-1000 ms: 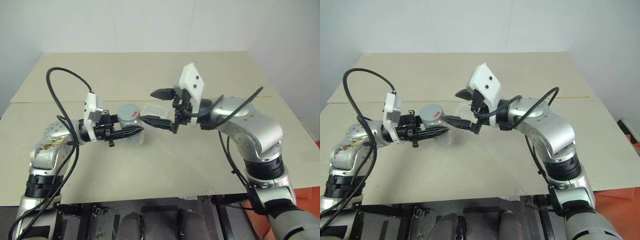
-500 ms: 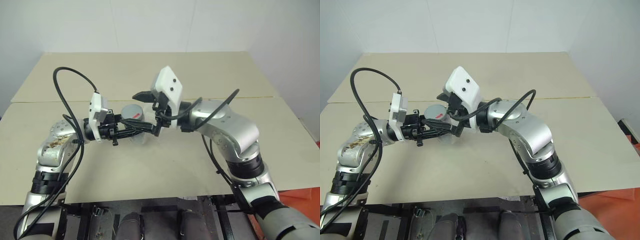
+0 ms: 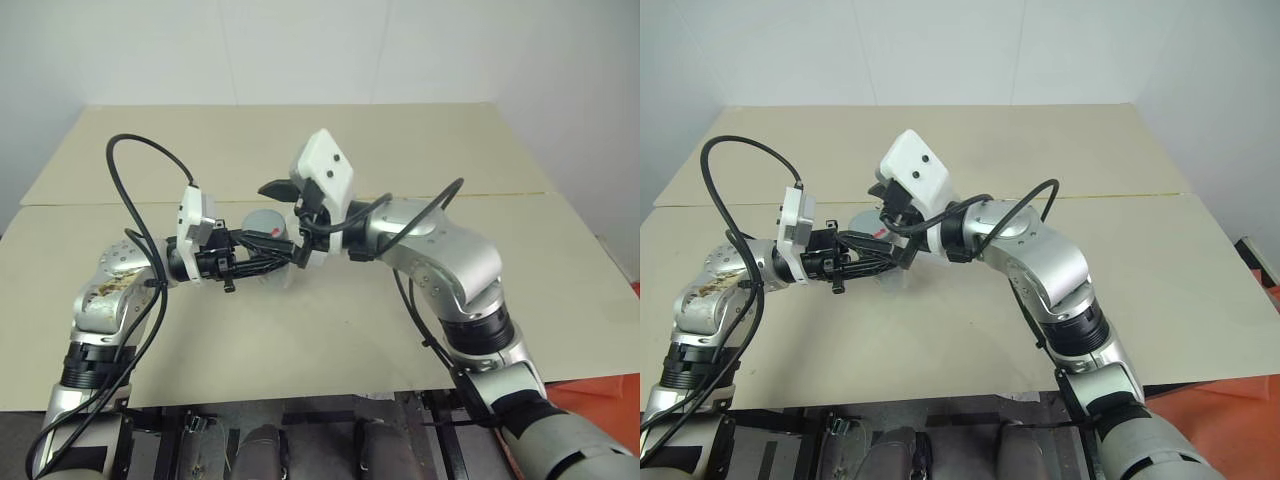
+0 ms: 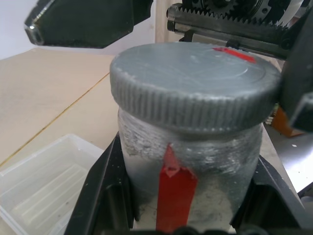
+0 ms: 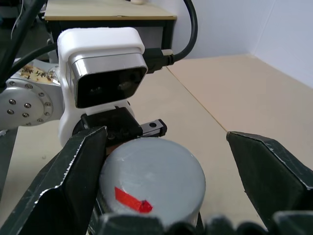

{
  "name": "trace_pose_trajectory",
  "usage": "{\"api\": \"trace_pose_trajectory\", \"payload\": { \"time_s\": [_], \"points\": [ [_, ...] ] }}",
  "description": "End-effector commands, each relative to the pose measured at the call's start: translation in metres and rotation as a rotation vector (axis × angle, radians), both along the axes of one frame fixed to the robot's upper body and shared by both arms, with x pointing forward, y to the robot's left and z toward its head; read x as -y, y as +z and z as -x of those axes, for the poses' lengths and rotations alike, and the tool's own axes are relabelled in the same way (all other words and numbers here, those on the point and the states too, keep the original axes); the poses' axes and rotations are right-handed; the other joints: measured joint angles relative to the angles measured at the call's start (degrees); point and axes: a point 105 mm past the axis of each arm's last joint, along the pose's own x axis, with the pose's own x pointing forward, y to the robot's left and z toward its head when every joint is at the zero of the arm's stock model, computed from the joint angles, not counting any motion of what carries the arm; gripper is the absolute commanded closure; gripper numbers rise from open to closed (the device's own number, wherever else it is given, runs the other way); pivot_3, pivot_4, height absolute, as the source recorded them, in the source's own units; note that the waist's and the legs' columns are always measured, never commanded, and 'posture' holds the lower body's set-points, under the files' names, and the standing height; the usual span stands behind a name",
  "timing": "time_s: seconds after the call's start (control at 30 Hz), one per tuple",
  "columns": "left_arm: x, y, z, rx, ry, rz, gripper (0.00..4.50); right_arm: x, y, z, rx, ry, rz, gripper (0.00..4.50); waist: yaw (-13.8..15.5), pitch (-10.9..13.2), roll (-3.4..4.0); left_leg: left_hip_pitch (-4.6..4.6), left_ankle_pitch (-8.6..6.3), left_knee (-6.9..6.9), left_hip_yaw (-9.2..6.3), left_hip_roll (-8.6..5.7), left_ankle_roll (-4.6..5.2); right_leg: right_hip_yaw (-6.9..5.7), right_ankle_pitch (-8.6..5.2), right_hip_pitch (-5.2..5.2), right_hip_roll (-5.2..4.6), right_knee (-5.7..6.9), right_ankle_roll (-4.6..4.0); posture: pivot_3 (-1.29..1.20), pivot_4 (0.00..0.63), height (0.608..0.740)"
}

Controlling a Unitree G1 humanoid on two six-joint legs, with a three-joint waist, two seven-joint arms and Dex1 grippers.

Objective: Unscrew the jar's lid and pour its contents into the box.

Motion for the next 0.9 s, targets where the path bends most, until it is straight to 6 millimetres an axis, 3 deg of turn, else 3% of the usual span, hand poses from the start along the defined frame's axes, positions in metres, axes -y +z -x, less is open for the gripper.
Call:
{"api": "trace_pose_trajectory", "payload": {
  "time_s": [0.03,0.7,0.9],
  "points": [
    [-0.005,0.012,0.006,0.058,-0.002,-0.003,2.55,0.013,0.006,-0.005,0.035,-0.051,0.009,0.05,0.0,0.0,0.00,0.00,0.00,0.00,0.00,0.00,0.00,0.00,0.00,0.00,0.00,0.00,0.00,0.00,0.150,0.740],
    [-0.012,0.015,0.017,0.055,-0.007,-0.018,2.55,0.056,-0.003,-0.021,0.008,-0.194,0.028,0.05,-0.2,0.0,0.00,0.00,0.00,-0.01,0.01,0.01,0.01,0.02,0.00,-0.01,0.00,-0.04,0.00,0.00,0.150,0.740],
    [-0.013,0.015,0.014,0.051,-0.002,-0.022,2.55,0.059,0.006,-0.015,0.023,-0.157,0.010,0.05,0.0,0.0,0.00,0.00,-0.01,-0.01,0.01,0.00,0.01,0.02,0.00,-0.01,0.00,-0.10,0.00,0.00,0.150,0.740]
  ]
}}
